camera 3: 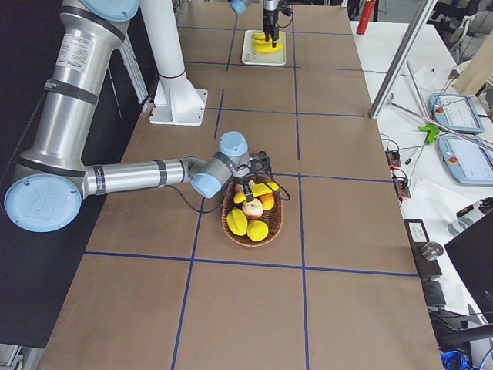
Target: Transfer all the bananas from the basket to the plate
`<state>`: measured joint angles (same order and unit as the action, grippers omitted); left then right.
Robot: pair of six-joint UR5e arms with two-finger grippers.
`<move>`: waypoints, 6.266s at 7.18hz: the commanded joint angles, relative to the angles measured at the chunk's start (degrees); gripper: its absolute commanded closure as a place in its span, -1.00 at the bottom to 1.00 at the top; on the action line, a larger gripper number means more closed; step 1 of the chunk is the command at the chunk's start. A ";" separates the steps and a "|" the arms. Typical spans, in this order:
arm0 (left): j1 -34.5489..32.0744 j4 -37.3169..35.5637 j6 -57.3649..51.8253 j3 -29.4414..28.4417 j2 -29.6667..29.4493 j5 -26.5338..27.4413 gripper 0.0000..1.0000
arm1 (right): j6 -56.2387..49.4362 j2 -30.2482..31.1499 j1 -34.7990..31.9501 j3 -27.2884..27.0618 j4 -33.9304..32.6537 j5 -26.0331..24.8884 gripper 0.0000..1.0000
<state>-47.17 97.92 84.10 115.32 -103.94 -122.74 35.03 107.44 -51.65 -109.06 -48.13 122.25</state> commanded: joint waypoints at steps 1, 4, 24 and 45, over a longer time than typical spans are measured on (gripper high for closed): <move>-0.03 -0.01 0.02 0.00 -0.03 -0.04 -1.00 | -0.14 -0.04 0.32 0.34 -0.04 -0.43 0.01; 0.06 -0.01 0.02 -0.09 0.05 -0.04 -1.00 | -2.25 -0.12 -2.65 0.25 -0.04 -0.43 1.00; 13.15 22.14 22.78 -15.12 -26.31 9.80 -0.98 | 48.47 -38.62 23.61 -6.25 0.14 -13.88 0.99; -0.38 15.11 -3.29 -14.77 8.58 10.42 -1.00 | 17.55 -31.16 3.42 -12.84 -37.73 -6.25 -1.00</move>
<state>-47.44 112.71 83.61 100.22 -95.60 -112.68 54.55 75.65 -46.16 -122.11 -85.29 114.18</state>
